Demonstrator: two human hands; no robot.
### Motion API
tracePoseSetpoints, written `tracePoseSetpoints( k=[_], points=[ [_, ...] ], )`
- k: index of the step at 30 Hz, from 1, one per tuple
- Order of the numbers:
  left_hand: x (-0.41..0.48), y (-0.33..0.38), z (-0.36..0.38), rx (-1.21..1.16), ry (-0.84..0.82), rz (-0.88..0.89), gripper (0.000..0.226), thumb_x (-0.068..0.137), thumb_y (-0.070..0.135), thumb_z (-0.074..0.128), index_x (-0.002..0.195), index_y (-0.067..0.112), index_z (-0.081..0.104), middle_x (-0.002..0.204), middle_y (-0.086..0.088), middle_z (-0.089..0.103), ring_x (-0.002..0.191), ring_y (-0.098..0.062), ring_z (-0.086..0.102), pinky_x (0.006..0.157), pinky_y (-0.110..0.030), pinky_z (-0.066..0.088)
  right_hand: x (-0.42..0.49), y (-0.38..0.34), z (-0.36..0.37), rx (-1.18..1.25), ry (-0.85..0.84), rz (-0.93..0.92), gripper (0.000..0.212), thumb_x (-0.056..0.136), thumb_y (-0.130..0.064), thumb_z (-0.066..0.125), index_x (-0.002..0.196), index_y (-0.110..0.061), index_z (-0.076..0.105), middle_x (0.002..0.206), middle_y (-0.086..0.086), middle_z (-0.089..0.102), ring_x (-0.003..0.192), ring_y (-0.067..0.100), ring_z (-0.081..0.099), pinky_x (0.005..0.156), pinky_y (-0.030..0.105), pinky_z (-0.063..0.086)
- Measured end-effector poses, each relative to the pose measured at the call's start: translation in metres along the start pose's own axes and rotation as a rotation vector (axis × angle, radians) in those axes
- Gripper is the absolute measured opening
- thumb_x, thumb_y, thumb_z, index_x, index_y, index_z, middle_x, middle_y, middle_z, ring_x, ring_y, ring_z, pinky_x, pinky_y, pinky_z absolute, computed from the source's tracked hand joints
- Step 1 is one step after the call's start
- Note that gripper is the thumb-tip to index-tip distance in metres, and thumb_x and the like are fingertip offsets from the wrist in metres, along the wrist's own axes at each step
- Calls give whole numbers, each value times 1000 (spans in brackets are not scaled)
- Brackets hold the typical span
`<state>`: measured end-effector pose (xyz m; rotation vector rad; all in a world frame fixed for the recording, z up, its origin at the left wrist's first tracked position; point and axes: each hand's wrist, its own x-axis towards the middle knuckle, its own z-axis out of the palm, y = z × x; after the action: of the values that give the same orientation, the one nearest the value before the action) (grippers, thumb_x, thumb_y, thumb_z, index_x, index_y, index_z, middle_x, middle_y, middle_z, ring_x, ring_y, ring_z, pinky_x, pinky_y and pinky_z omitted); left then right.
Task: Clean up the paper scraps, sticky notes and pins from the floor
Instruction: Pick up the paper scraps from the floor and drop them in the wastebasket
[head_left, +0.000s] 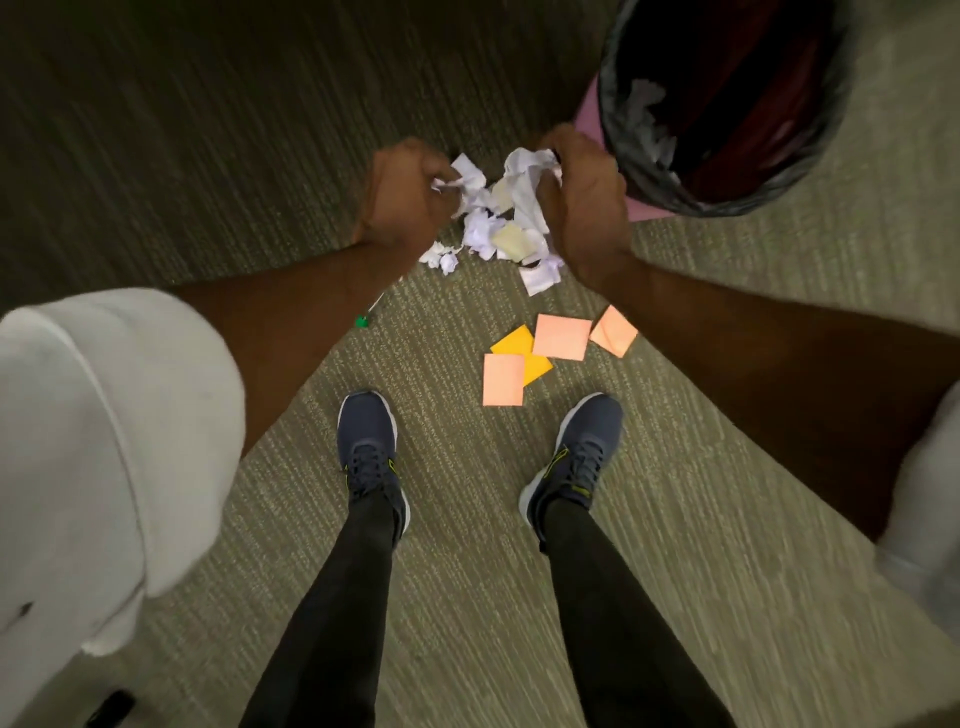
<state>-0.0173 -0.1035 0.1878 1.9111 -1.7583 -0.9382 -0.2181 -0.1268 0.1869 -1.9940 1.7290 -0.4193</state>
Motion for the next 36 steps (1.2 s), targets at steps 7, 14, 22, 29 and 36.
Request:
tracePoseSetpoints(
  k=[7,14,22,29,36],
  points=[
    [28,113,1,-35,-25,4,27,74,30,68,90,11,81,91,-11,77,81,-21,70,74,-37,55,8,16,-103,2,34,45,18,94,-11,53,110,-6,59,99,18,65,93,37,62,75,39,46],
    [64,199,28,-53,-37,68,23,75,26,63,83,10,78,65,-7,64,72,-18,69,60,-35,49,35,58,-167,19,134,253,19,88,-18,51,101,-8,58,95,12,67,91,32,63,70,33,40],
    [90,238,59,-21,-20,215,22,72,18,55,73,4,71,65,-12,52,67,-13,52,58,-38,41,42,98,-186,106,169,361,28,80,-9,48,104,-11,62,86,4,68,80,22,65,74,42,53],
    [100,237,82,53,-69,120,42,81,16,71,122,12,70,134,-6,60,126,-15,55,96,-7,33,26,118,-194,91,140,324,47,75,-10,38,116,-12,61,104,4,66,93,16,62,82,36,55],
    [26,192,78,-87,-70,83,22,78,7,64,97,6,74,100,-9,71,94,-17,65,85,-25,53,-4,117,-182,70,68,180,37,85,-14,44,117,-12,61,109,9,66,95,22,64,84,41,54]
  ],
)
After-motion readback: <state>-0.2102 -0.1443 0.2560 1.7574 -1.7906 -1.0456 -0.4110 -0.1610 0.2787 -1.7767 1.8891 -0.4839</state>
